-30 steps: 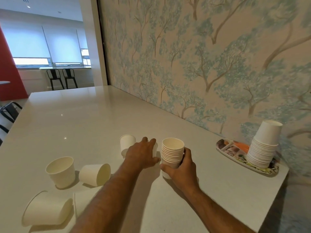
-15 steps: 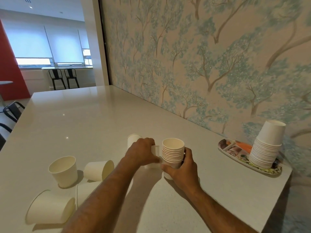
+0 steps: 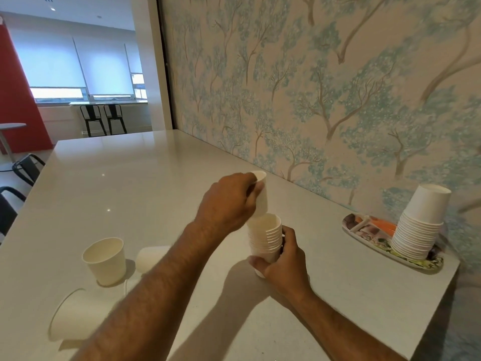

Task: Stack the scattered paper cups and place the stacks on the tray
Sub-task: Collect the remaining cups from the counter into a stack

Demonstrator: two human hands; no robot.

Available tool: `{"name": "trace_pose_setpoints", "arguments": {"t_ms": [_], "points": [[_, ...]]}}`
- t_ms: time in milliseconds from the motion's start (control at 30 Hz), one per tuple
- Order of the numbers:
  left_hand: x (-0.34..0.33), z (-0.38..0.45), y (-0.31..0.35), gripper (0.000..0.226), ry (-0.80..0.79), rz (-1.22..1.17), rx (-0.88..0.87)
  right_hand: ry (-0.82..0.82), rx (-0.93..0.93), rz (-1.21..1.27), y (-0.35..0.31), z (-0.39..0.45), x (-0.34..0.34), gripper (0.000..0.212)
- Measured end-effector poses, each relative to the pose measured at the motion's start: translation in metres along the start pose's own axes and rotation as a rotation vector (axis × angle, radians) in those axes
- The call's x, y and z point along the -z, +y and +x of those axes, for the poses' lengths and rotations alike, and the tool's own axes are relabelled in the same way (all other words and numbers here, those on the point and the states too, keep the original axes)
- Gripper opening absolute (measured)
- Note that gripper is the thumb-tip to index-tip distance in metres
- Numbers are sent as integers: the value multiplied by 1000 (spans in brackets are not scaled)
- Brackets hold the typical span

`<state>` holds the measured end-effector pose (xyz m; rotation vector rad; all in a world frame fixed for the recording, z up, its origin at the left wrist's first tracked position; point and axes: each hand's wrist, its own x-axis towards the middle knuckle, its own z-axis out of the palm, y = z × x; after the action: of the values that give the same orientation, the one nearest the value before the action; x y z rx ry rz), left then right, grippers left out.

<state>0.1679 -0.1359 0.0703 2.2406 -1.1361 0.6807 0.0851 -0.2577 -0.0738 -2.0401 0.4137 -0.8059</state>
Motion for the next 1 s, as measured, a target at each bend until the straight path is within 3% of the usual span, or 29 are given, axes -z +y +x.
{"name": "trace_pose_setpoints", "arguments": {"t_ms": [200,333,400,467,533,600,667,867,1000], "points": [[-23,-20,4,45,-329,161,-72,-59,21,11,-4,-3,0,96],[-31,-28,2,82,-592,141,-31,-84,-94,80,-5,-2,-5,69],[-30,-26,-5,92,-525,-59,33,-59,-118,91,-6,-1,-4,78],[-28,-22,-20,80,-277,-173,85,-45,-82,63,-8,-3,-2,81],[-30,-17,-42,58,-4,-68,133,-37,-55,47,-9,-5,-1,81],[-33,-15,-69,44,95,52,220,-46,-59,71,-10,-5,-1,79],[-38,-13,-99,43,16,111,319,-56,-72,82,-9,-4,-2,79],[-49,-20,-155,86,-466,199,540,-91,-64,88,-9,-3,-3,83],[-54,-22,-158,95,-513,94,572,-94,-55,97,-8,-2,-5,83]]}}
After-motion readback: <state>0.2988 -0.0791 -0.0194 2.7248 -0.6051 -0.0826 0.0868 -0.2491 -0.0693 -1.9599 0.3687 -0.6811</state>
